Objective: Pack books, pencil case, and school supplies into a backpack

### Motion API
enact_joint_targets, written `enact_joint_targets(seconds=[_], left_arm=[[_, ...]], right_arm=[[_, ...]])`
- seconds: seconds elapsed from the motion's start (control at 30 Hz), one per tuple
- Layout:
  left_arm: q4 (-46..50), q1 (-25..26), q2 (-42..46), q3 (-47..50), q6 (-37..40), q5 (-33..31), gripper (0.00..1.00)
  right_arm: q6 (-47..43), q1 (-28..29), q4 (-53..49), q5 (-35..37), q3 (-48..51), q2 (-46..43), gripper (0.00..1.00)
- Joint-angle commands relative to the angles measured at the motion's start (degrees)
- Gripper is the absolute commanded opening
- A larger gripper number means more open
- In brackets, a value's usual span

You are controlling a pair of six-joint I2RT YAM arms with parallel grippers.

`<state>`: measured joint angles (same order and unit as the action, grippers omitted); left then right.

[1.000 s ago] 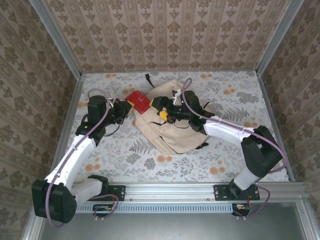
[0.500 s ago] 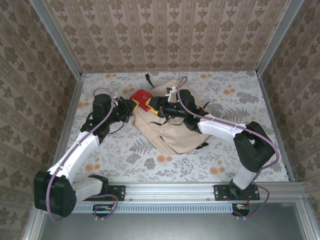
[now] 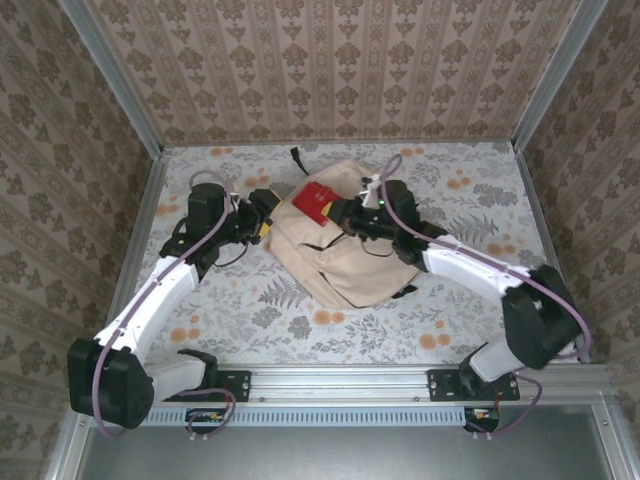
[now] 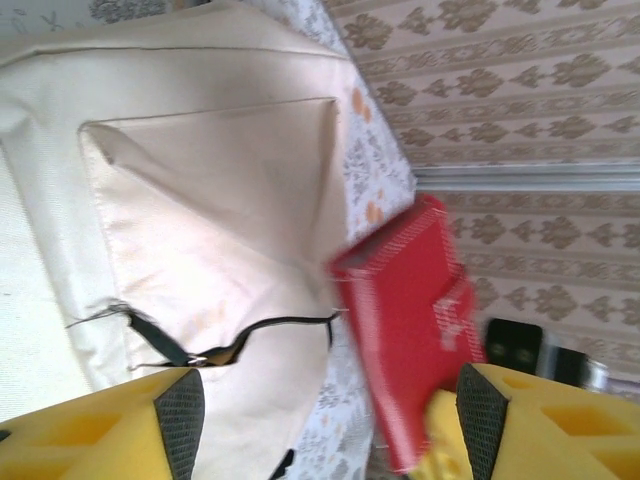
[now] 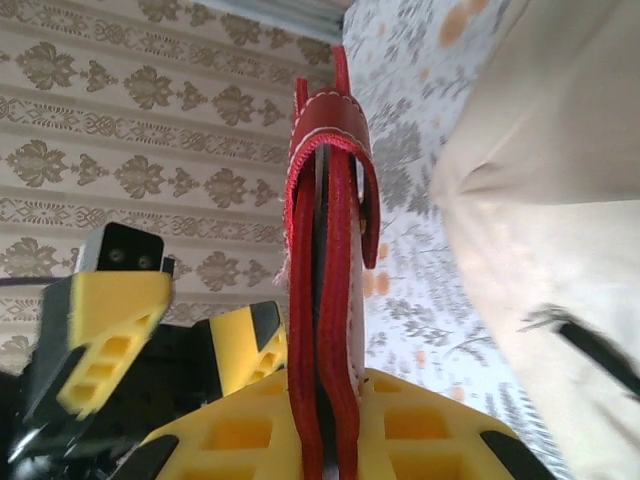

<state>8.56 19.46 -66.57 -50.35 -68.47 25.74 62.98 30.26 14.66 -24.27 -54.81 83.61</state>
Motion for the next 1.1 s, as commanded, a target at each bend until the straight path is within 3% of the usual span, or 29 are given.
enact_joint_targets(seconds=[0.0, 0.2, 0.5, 0.6, 0.87, 1.07], left_arm=[[5.84, 1.02, -1.95, -1.25, 6.79, -1.18, 0.70], [9.19, 3.90, -5.32, -3.25, 10.77, -3.82, 0.73], [7.68, 9.39, -11.57, -3.64, 10.51, -7.02, 0.72], [6.64, 10.05, -13.30, -3.57, 10.20, -6.60, 0.72], [5.18, 10.68, -17.05, -4.36, 10.46, -5.23, 0.71], [4.07, 11.21, -18.81, -4.19, 9.91, -4.69, 0.71]], right_arm=[[-9.38, -5.54, -11.94, -4.80, 0.91, -7.96, 0.16], [-16.27, -13.09, -27.49, -7.76, 2.55, -15.21, 0.17], [-14.82, -15.71, -29.75, -5.89, 8.21, -15.38, 0.17], [-14.73, -15.74, -29.37, -4.42, 9.00, -13.76, 0.17], [-10.66, -15.64, -17.27, -9.42, 8.46, -5.00, 0.17], [-8.07, -15.75, -10.52, -6.57, 7.51, -1.49, 0.16]])
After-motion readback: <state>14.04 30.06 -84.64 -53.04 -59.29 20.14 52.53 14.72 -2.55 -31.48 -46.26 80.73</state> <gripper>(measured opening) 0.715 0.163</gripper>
